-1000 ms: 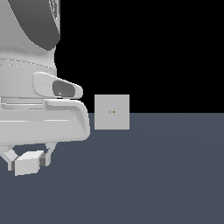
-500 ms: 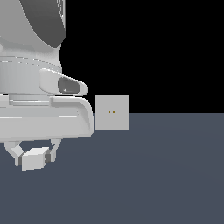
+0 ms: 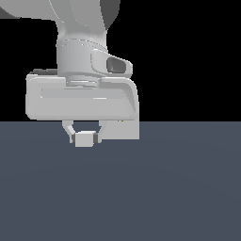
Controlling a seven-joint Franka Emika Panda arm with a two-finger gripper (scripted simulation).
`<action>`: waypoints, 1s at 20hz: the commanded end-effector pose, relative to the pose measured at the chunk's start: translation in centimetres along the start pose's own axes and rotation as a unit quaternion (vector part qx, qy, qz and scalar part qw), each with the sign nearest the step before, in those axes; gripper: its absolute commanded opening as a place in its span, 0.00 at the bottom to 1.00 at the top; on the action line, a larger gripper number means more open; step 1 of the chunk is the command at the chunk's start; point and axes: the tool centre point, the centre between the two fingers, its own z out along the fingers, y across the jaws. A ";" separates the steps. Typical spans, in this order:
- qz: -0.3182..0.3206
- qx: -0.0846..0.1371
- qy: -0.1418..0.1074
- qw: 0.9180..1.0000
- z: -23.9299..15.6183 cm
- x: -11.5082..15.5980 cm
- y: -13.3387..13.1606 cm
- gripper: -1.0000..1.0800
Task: Plug the charger into the wall socket.
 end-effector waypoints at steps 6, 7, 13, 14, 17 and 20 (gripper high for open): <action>0.078 -0.010 0.000 0.997 -3.0 1.5 5.0 0.00; 0.083 -0.011 0.000 0.997 -3.1 1.6 5.3 0.00; 0.088 -0.012 0.000 0.996 -3.3 1.6 5.7 0.00; 0.088 -0.012 0.000 0.996 -3.3 1.6 5.7 0.00; 0.088 -0.012 0.000 0.996 -3.3 1.8 5.7 0.00; 0.088 -0.012 0.000 0.996 -3.2 2.3 5.8 0.00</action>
